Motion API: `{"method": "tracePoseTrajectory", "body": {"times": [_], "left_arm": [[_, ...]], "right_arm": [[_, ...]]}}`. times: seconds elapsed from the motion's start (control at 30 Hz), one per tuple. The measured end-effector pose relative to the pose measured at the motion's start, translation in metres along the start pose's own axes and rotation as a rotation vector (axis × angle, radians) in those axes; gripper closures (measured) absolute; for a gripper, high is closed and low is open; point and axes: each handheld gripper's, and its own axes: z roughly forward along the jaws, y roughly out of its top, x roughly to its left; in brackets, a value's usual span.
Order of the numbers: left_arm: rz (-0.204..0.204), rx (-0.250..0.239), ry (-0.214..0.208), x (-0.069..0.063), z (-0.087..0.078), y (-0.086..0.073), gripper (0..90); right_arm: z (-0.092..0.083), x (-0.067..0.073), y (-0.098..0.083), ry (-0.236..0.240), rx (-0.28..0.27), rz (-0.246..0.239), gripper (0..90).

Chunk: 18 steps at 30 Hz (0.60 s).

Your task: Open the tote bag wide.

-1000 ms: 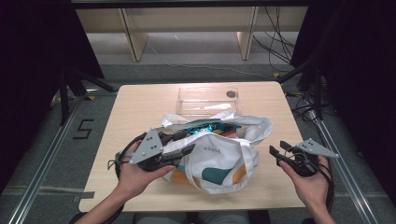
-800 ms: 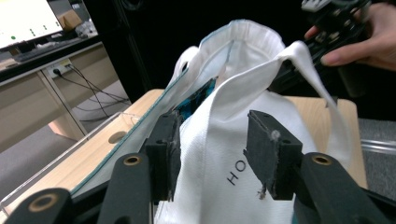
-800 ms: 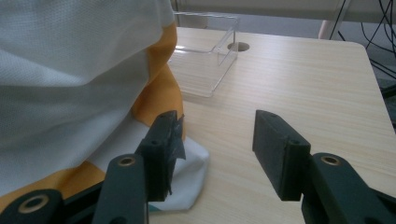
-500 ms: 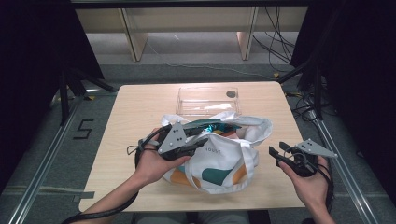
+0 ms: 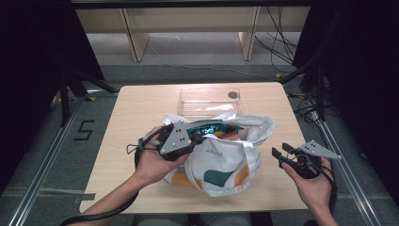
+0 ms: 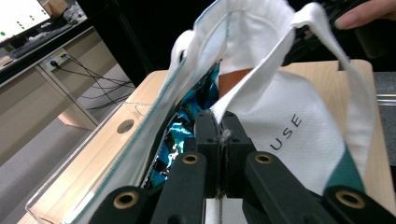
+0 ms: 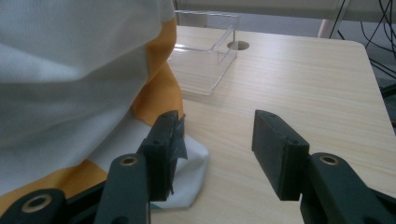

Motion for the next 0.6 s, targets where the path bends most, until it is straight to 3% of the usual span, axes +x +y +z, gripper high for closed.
{"method": "tracePoseTrajectory", "body": {"times": [0.13, 0.37, 0.6], "left_arm": [[0.013, 0.012, -0.009, -0.005, -0.007, 0.006, 87.8], [0.045, 0.081, -0.094, -0.021, -0.011, 0.012, 87.7], [0.04, 0.127, -0.16, -0.033, -0.011, 0.007, 87.6]], "right_arm": [[0.0, 0.0, 0.0, 0.001, -0.001, -0.001, 52.0], [0.0, -0.001, 0.0, -0.003, -0.008, -0.018, 52.1], [0.0, 0.0, 0.0, 0.0, 0.001, 0.0, 52.1]]}}
